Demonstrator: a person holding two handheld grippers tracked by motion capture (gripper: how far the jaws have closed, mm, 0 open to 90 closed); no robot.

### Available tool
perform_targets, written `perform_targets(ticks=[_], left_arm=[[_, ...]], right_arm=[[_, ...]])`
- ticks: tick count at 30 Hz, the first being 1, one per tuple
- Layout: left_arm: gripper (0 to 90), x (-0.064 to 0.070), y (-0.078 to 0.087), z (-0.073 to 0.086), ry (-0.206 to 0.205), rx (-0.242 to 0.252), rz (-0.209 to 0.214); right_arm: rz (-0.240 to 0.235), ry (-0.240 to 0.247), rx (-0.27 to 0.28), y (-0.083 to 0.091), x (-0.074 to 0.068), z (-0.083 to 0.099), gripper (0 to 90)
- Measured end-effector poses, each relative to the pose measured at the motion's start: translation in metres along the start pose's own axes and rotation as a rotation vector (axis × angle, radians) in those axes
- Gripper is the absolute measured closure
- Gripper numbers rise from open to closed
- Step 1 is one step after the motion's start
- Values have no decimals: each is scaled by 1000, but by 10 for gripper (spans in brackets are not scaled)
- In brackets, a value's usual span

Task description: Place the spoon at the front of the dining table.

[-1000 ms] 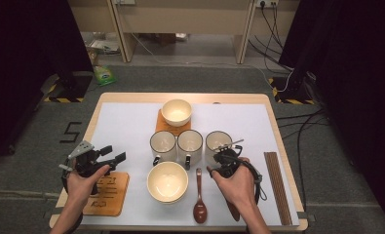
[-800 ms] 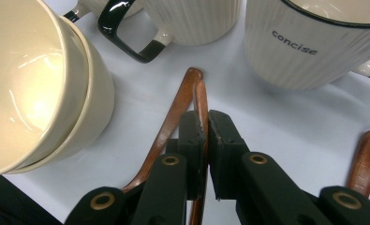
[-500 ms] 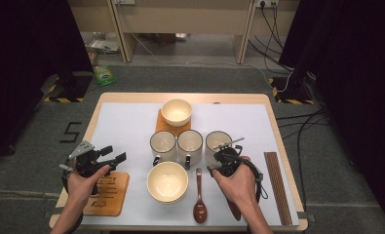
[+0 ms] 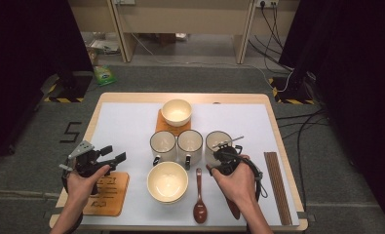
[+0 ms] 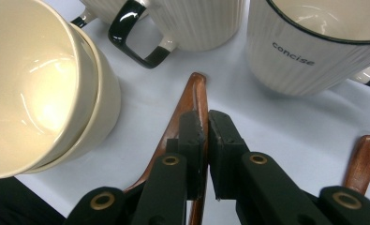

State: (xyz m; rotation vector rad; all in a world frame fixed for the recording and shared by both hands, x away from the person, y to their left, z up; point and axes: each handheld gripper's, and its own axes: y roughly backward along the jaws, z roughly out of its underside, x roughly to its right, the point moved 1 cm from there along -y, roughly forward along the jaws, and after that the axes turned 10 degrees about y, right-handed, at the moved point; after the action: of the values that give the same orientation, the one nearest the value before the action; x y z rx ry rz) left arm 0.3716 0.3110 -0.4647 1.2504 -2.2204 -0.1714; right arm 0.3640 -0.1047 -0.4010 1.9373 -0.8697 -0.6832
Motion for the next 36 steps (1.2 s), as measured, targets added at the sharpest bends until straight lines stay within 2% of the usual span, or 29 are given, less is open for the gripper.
perform_targets(ticks=[36], left_arm=[[235,0,0,0,5,1,3]], right_arm=[[3,2,-14,10,2,-11,843]])
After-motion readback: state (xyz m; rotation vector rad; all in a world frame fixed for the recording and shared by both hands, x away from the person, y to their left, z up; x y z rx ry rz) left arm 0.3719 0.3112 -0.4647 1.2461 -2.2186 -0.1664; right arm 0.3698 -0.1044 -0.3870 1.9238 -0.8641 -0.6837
